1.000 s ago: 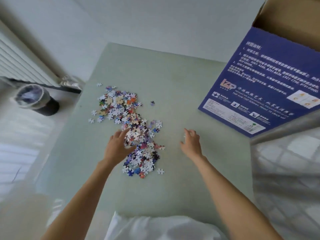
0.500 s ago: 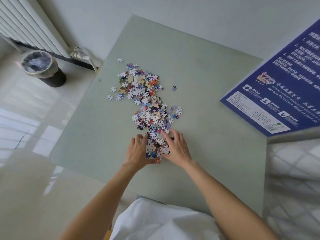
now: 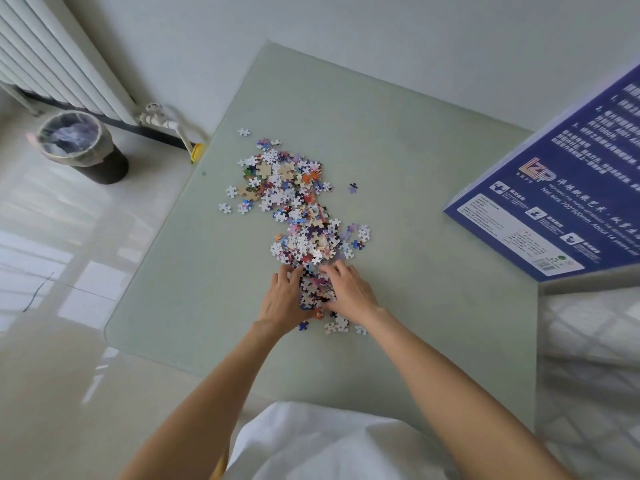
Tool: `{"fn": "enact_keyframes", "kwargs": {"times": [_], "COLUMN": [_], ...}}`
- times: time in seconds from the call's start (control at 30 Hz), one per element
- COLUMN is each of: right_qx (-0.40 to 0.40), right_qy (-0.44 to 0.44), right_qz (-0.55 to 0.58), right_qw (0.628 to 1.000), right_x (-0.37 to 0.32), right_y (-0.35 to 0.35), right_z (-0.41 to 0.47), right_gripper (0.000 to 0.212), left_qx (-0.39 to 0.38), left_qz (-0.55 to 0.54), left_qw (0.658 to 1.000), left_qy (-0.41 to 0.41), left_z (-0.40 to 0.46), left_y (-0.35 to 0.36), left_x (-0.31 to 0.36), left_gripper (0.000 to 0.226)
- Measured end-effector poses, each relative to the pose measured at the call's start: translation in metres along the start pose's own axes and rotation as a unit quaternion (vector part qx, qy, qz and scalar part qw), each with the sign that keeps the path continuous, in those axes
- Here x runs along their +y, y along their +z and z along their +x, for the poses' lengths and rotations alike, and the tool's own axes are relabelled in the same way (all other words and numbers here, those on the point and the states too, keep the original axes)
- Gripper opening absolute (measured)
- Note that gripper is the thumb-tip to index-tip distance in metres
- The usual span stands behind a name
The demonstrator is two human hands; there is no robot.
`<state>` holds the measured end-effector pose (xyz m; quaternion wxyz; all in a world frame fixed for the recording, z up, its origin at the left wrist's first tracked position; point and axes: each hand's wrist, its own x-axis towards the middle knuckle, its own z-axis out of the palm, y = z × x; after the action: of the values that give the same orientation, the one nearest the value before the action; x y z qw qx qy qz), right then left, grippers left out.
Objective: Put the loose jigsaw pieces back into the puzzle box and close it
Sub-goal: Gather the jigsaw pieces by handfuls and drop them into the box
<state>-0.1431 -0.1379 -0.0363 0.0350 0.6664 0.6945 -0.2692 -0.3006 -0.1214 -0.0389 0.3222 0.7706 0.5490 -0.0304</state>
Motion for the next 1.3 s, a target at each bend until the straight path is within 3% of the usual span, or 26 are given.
{"fn": "enact_keyframes", "kwargs": {"times": [0.23,0.37,0.6,0.77,0.9,1.13,1.3], "right_qx": [0.045,0.032,-0.001,0.026,0.068,0.136,0.139], "right_qy": [-0.007,-0.008,0.037,0.059,0.078,0.134,0.170], "right_qz": [-0.005,0.001,0.026,0.044,0.095,0.194,0.226], "right_qw": [0.999,0.999,0.999,0.997,0.990,0.962,0.949], "right_x": [0.002,0.002,0.003,0.004,0.005,0.024,0.033], "right_y": [0.000,-0.004,-0.004,0.000,-0.001,-0.005,-0.004], "right_z": [-0.005,-0.002,-0.007,-0.017,-0.022,-0.041,-0.048], "right_gripper": [0.058,0.055,0.056,0.045,0.031,0.025,0.025], "left_qx": [-0.013,-0.004,-0.002,0.003,-0.002,-0.010,0.004], "left_qz": [0.001,-0.025,-0.044,-0.049,0.030,0.028,0.033], "left_qw": [1.000,0.999,0.999,0.999,0.999,0.999,0.999], "left_qy": [0.022,0.027,0.017,0.013,0.023,0.027,0.039], "left_z": [0.007,0.007,0.005,-0.002,-0.001,0.012,0.016], "left_y": [0.000,0.002,0.008,0.010,0.012,0.006,0.002], "left_x": [-0.002,-0.003,-0.004,0.006,0.018,0.018,0.016], "left_gripper": [0.089,0.069,0.056,0.081,0.092,0.066,0.047]}}
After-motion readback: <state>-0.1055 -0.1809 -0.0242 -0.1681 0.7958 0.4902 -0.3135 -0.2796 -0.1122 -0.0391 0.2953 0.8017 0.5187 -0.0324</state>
